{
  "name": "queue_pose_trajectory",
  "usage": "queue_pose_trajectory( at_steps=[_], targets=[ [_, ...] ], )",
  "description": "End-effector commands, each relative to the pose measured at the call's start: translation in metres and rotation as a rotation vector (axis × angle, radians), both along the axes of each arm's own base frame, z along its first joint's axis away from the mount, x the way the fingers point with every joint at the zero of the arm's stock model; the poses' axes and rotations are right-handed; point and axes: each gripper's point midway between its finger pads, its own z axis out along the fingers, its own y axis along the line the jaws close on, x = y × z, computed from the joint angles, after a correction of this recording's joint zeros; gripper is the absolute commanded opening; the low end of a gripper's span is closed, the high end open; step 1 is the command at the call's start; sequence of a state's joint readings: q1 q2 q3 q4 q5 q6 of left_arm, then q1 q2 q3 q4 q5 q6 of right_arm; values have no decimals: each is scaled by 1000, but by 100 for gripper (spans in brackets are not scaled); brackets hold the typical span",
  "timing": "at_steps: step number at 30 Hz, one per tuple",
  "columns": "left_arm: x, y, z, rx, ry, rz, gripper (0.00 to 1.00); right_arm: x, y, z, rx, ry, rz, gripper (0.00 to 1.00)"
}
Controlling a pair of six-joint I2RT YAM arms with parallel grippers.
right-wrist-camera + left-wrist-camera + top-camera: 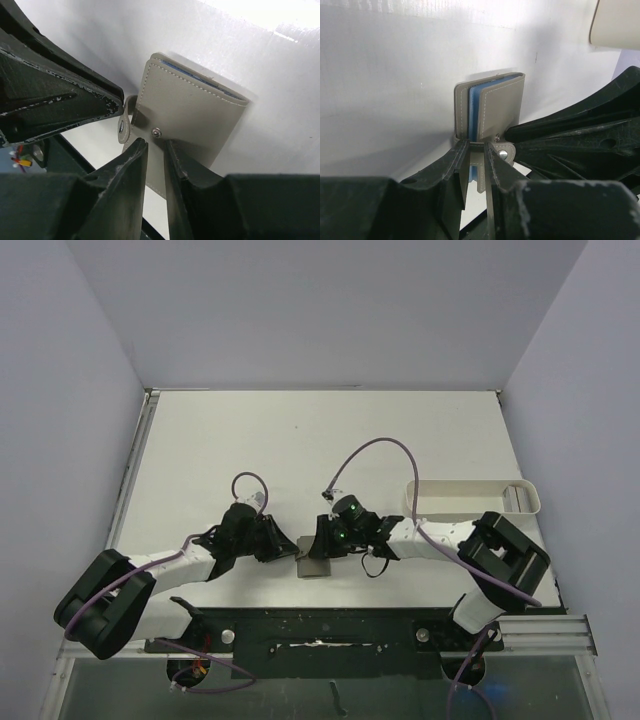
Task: Put the credit cards into the card holder
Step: Close the card holder at the center of the board.
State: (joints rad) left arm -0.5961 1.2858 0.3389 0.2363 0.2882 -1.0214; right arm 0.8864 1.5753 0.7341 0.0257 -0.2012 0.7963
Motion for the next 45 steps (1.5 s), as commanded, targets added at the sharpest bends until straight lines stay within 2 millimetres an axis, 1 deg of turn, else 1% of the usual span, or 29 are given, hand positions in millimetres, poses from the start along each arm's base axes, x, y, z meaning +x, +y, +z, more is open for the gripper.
queue_pose_trajectory(
  at_steps=[1,5,10,18,23,29,31,38,41,45],
  targets=[
    [7,-5,12,-29,-46,11,17,9,20,32,184,-12,-49,25],
    [8,-5,15,-30,-54,12,17,10,21,36,240,2,-65,26],
    [7,-5,13,-23,-48,11,17,12,22,40,298,19,-83,25],
    [7,-7,10,-11,-42,2,17,14,21,44,340,25,-103,24],
    [7,-7,9,-5,-40,-1,17,17,18,46,357,21,-121,25],
    [6,-8,8,-1,-36,-4,17,17,20,49,399,27,-122,26],
    [7,-8,8,0,-37,-5,17,16,21,47,402,34,-116,27],
    [7,-10,10,0,-40,-8,17,14,20,34,364,61,-115,25],
    [6,-9,9,3,-39,-7,17,12,22,32,356,64,-106,24],
    [5,-9,9,4,-38,-9,17,10,23,25,315,80,-96,23]
  ],
)
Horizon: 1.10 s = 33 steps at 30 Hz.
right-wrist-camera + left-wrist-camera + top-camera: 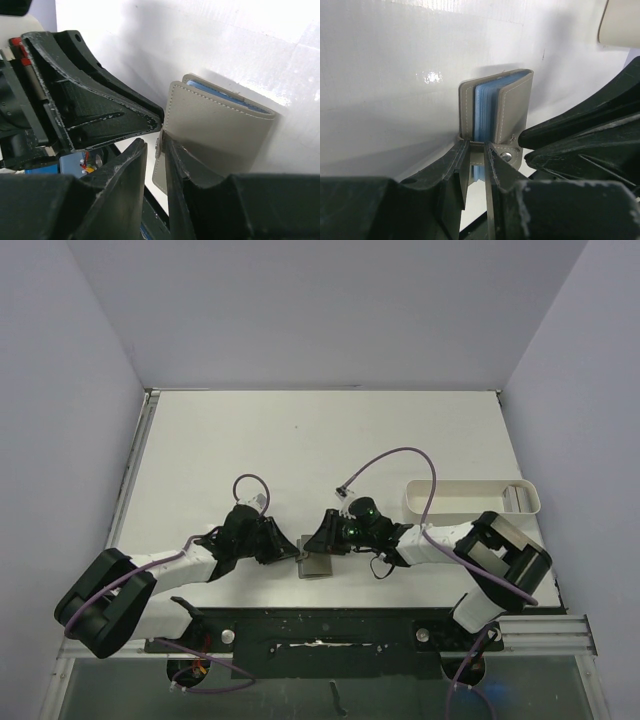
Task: Put the credit cards into the card holder
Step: Close the card holder at the center of the board.
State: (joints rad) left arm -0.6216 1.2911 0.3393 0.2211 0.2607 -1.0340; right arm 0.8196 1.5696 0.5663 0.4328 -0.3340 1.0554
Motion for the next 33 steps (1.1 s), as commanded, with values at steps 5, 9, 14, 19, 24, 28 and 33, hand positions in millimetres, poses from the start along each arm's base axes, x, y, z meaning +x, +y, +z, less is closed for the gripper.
queue_pose_trajectory(
  at_steps=[5,9,14,19,24,28,33],
  targets=[
    [10,-9,14,-18,-52,-13,17,-1,10,-3,-32,-3,40,23],
    [9,-9,14,-19,-52,-13,17,-2,12,-4,-30,-5,47,17],
    [10,-8,14,-18,-52,-6,17,-4,15,0,-9,-12,63,1],
    [17,-5,25,-10,-78,25,26,-5,14,0,-7,-11,63,0],
    [29,-8,41,-52,-122,31,32,-4,13,-2,-12,-10,60,0],
    [34,-16,38,-52,-116,4,33,-4,13,-1,-11,-10,60,0],
    [39,-23,29,-47,-99,-19,33,-5,12,-2,-14,-10,57,0]
  ],
)
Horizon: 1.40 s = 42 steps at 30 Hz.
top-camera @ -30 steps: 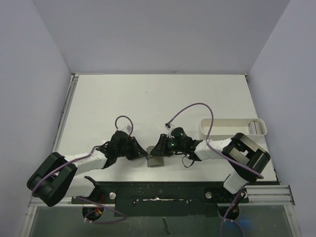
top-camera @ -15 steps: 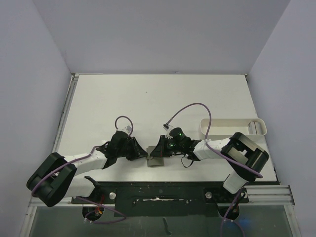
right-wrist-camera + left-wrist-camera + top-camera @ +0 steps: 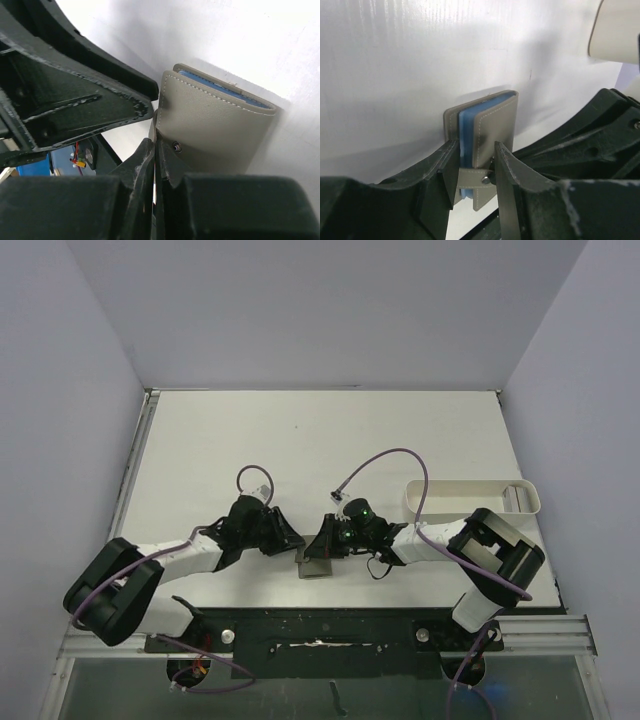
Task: Put the credit cards into the card holder
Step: Close the card holder at the center of the board.
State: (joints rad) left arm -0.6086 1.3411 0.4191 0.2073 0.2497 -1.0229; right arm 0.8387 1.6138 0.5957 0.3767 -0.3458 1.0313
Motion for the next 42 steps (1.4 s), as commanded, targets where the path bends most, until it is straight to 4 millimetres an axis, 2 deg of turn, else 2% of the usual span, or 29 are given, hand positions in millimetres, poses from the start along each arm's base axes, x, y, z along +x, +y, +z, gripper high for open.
queue_pose_trajectory(
  at_steps=[1,9,16,19,34,42],
  targets=[
    [20,-17,17,-47,-75,-37,33,5,9,13,41,-42,15,0],
    [24,-25,10,-44,-64,-78,32,4,9,11,35,-41,17,0],
    [22,-19,-5,25,-38,-91,14,7,7,12,4,-47,9,0],
    [22,-17,-8,55,-34,-97,11,9,4,15,-18,-60,3,0],
    [18,-10,-22,124,-18,-114,10,15,-6,19,-59,-87,-29,0],
    [17,-10,-24,134,-17,-118,10,24,-18,11,-85,-88,-61,0]
  ],
)
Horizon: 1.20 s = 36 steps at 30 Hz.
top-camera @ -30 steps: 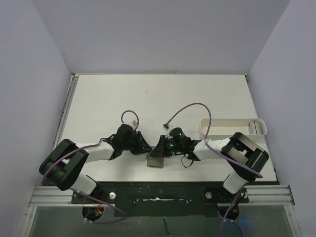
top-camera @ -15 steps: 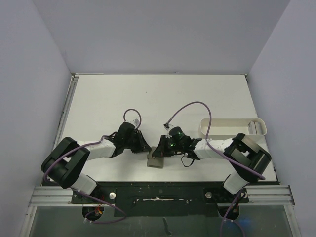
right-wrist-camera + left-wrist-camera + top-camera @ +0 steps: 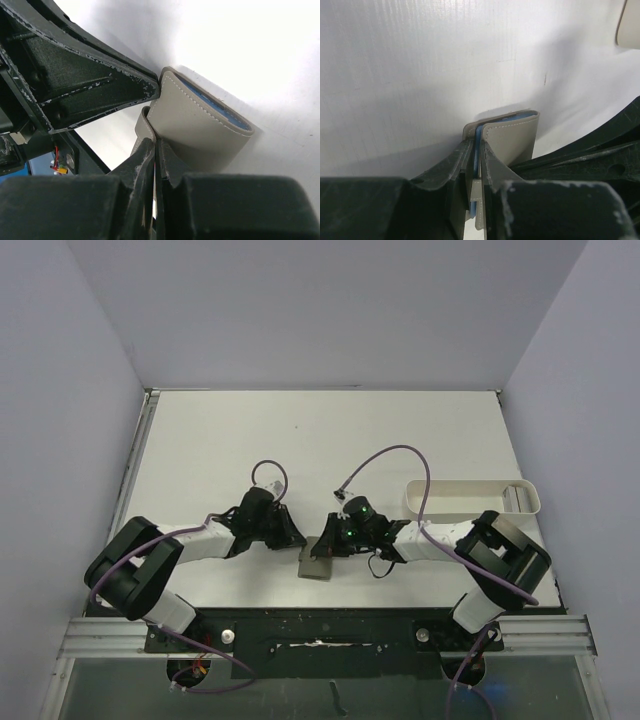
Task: Put the credit cards into the card holder
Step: Close the card holder at the center of the board.
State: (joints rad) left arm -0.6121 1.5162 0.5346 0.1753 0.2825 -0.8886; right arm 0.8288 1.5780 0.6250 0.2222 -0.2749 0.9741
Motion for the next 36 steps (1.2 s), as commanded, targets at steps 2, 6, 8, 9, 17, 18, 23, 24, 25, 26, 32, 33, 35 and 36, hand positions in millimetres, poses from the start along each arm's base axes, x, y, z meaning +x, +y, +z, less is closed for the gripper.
queue_pose_trajectory(
  at_steps=[2,6,8,9,17,18,23,24,25,26,32,33,35,36],
  targets=[
    [6,0,-3,42,-24,-8,10,20,-1,19,25,-83,-27,0],
    [5,-1,-3,43,-26,-12,10,26,-5,20,1,-100,-28,0],
    [5,-2,-4,45,-25,-15,10,28,-6,20,-8,-111,-24,0],
    [5,-2,-5,46,-23,-14,10,29,-7,20,-11,-113,-24,0],
    [4,-3,-7,49,-17,-19,10,31,-14,13,-31,-106,-35,0],
    [4,-3,-8,49,-16,-17,10,31,-15,12,-31,-103,-37,0],
    [6,-5,-2,35,-21,-6,10,24,-19,2,-45,-82,-35,0],
    [6,-5,0,32,-23,-4,10,23,-20,1,-46,-79,-36,0],
    [7,-5,2,32,-25,0,11,22,-21,-1,-47,-77,-37,0],
    [8,-5,4,32,-27,3,11,20,-22,-2,-49,-74,-37,0],
    [12,-6,26,16,-54,22,15,17,-27,-7,-59,-70,-44,0],
    [12,-6,30,11,-61,24,15,16,-28,-8,-61,-68,-44,0],
    [11,-8,39,-2,-76,24,15,15,-29,-10,-64,-67,-46,0],
    [10,-10,44,-12,-84,22,15,15,-29,-11,-65,-67,-46,0]
  ],
)
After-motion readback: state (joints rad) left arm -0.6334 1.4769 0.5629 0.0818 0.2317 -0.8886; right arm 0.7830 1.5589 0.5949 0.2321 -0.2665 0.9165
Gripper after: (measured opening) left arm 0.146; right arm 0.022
